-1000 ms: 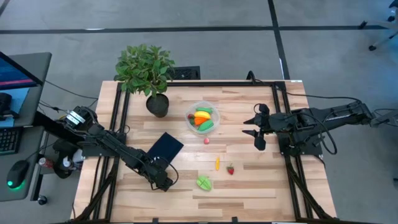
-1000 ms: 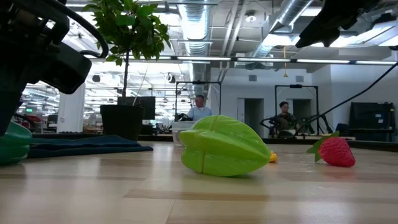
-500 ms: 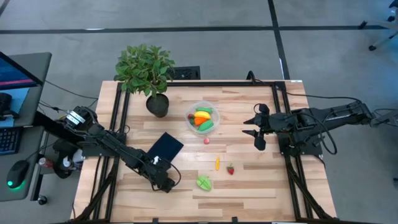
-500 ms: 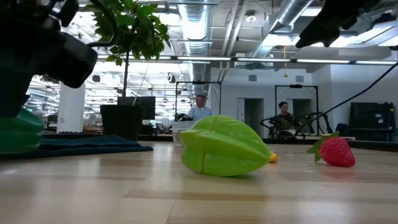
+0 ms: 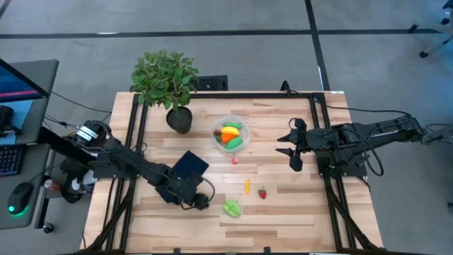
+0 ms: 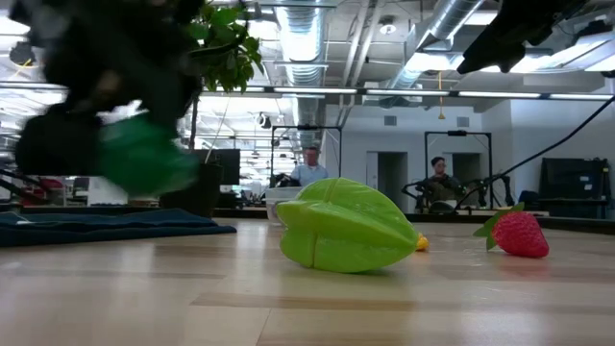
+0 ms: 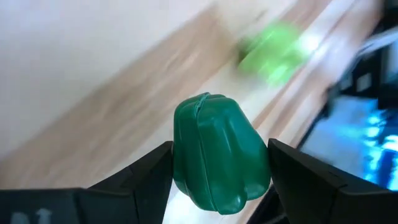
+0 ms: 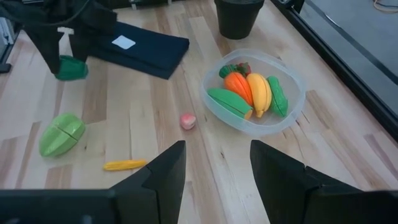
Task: Pick and placing Produce into tupperware
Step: Put the green bell pepper into the transparent bin
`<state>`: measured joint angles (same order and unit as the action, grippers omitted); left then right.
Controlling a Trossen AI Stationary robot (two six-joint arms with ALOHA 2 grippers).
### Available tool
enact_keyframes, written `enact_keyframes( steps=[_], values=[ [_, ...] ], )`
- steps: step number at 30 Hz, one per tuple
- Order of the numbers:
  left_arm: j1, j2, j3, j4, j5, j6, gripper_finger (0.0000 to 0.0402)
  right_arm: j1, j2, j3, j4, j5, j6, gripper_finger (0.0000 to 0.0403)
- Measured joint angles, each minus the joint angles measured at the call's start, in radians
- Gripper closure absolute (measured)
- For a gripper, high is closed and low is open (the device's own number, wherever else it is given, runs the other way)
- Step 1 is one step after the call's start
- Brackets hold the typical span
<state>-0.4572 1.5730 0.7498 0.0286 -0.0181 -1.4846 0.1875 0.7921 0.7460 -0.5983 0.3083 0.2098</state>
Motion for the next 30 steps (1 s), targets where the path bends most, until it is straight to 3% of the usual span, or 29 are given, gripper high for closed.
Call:
enact_keyframes(
  steps=[5, 21, 30],
  values=[
    [0.074, 0.0, 0.0, 0.137, -0.062, 0.066, 0.0166, 0.0, 0.0, 0.0, 0.0, -0.005, -0.008, 0.023],
    [0.346, 0.0, 0.0, 0.418, -0.128, 0.353, 0.0166, 0.0, 0.0, 0.0, -0.001, -0.017, -0.008, 0.023],
    [0.504, 0.0, 0.001, 0.488, -0.166, 0.52, 0.0166, 0.0, 0.0, 0.0, -0.002, -0.019, -0.008, 0.023]
  ],
)
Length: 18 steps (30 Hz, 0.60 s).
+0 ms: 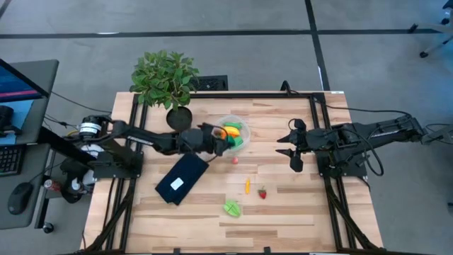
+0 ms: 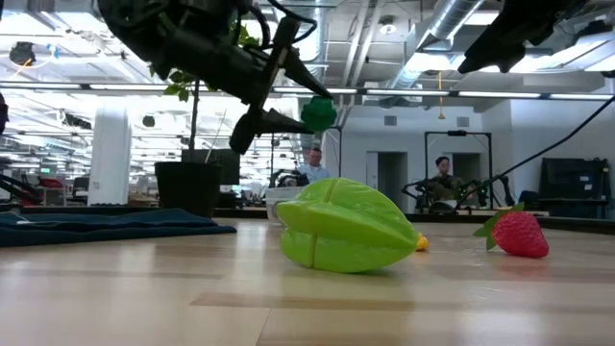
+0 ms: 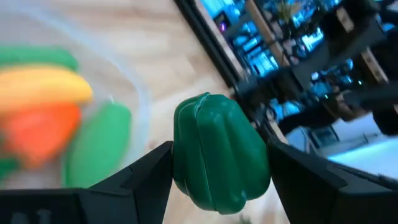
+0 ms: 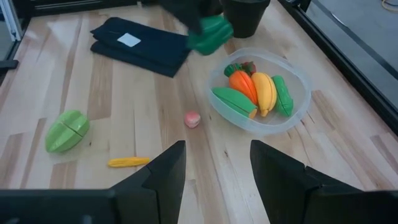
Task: Pick and placing Produce into tupperware
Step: Put the green bell pepper into the transparent bin
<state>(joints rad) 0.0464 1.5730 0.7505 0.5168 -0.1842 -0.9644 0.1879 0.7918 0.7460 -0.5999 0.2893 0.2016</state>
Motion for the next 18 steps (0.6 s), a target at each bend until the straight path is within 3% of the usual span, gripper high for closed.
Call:
enact_keyframes(
  steps=[7, 18],
  values=[
    [0.065, 0.0, 0.013, -0.009, -0.024, 0.146, 0.0166, 0.0, 0.0, 0.0, 0.0, 0.0, 0.0, 0.023],
    [0.069, 0.0, 0.072, -0.073, -0.093, 0.401, 0.0166, 0.0, 0.0, 0.0, 0.001, 0.0, 0.007, 0.023]
  ],
)
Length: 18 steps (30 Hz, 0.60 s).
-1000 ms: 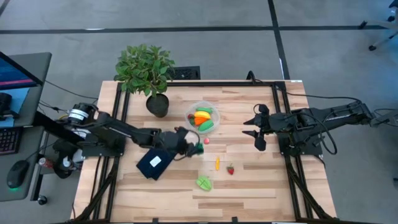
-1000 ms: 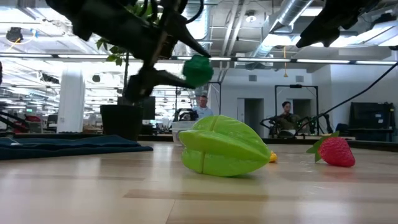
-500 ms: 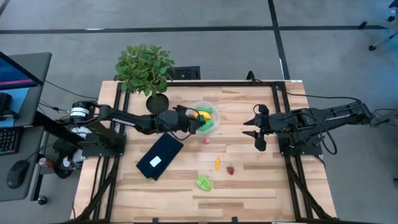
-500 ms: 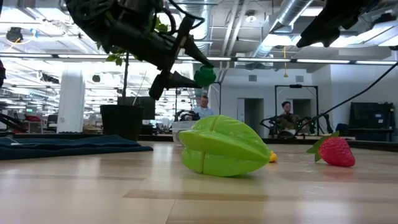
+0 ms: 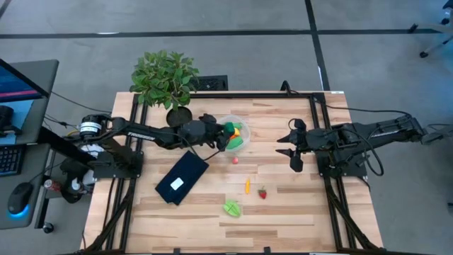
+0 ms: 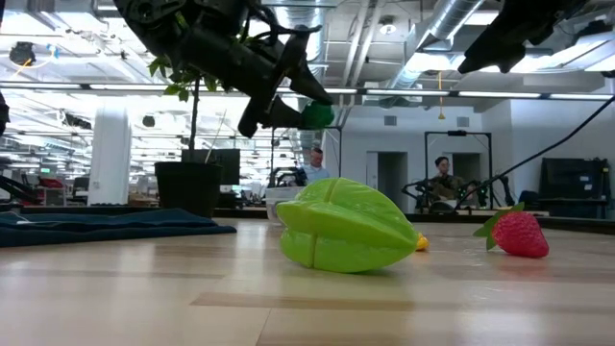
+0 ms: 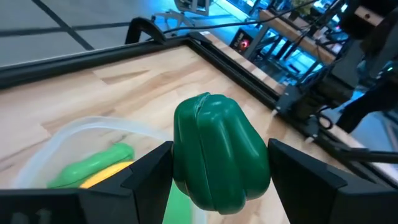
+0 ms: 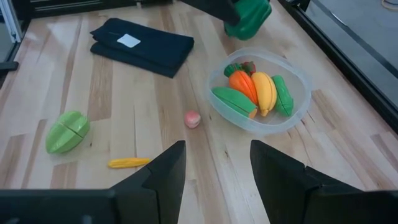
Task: Pick and placing Produce into tupperware
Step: Put the green bell pepper into the transparent bin
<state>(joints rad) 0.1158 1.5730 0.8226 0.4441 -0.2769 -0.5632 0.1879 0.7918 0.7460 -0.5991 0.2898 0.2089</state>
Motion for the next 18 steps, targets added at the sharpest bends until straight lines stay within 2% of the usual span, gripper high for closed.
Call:
enact_keyframes(
  steps=[13, 18],
  values=[
    [0.0, 0.003, 0.0, -0.067, -0.107, 0.008, 0.0166, 0.0, 0.0, 0.0, 0.0, 0.01, -0.007, 0.023],
    [-0.001, 0.091, 0.019, -0.028, -0.104, -0.035, 0.0166, 0.0, 0.0, 0.0, 0.001, 0.026, -0.007, 0.023]
  ],
)
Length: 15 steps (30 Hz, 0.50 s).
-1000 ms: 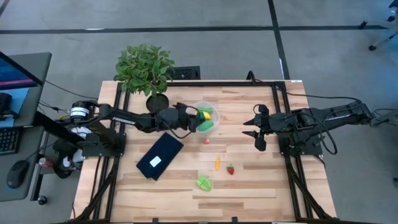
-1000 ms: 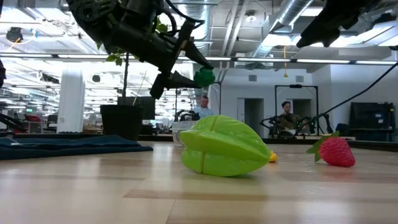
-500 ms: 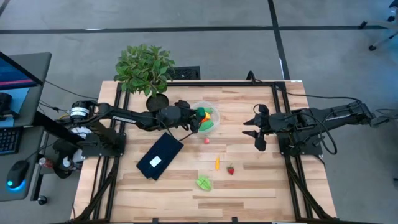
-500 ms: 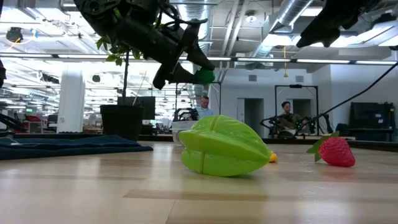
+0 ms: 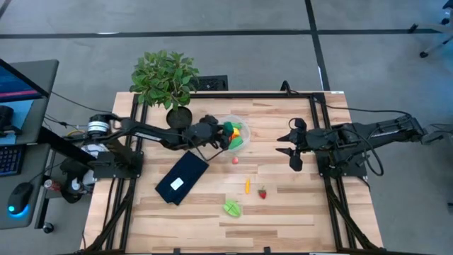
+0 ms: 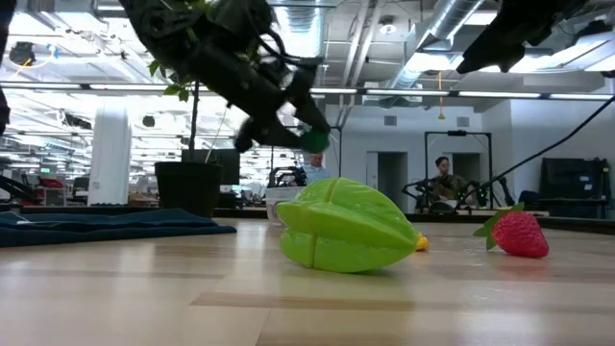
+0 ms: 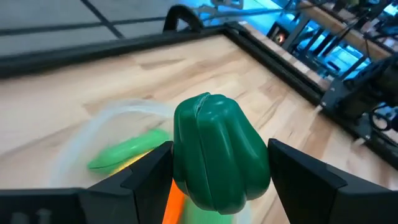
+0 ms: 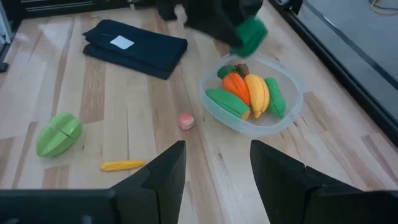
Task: Pick and placing Produce into tupperware
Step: Put the green bell pepper into the transparent bin
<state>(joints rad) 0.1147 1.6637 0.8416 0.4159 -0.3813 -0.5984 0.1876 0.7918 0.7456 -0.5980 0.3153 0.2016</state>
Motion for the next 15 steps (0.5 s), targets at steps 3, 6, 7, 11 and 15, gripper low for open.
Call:
enact_keyframes(
  steps=[3, 6, 7, 11, 15],
  values=[
    [-0.012, 0.076, 0.042, -0.01, 0.01, -0.016, 0.0166, 0.0, 0.0, 0.0, 0.001, 0.0, 0.006, 0.023],
    [-0.022, 0.14, 0.107, -0.008, 0.014, -0.013, 0.0166, 0.003, 0.0, 0.0, -0.001, -0.001, 0.013, 0.023],
    [-0.024, 0.157, 0.128, -0.008, 0.014, -0.005, 0.0166, 0.004, 0.0, 0.0, -0.001, -0.001, 0.023, 0.023],
    [-0.023, 0.204, 0.215, -0.067, 0.014, 0.031, 0.0166, 0.016, 0.0, 0.0, -0.006, -0.003, 0.035, 0.023],
    [-0.01, 0.222, 0.294, -0.207, -0.009, 0.039, 0.0166, 0.033, 0.0, 0.0, -0.009, -0.003, 0.048, 0.023]
  ],
)
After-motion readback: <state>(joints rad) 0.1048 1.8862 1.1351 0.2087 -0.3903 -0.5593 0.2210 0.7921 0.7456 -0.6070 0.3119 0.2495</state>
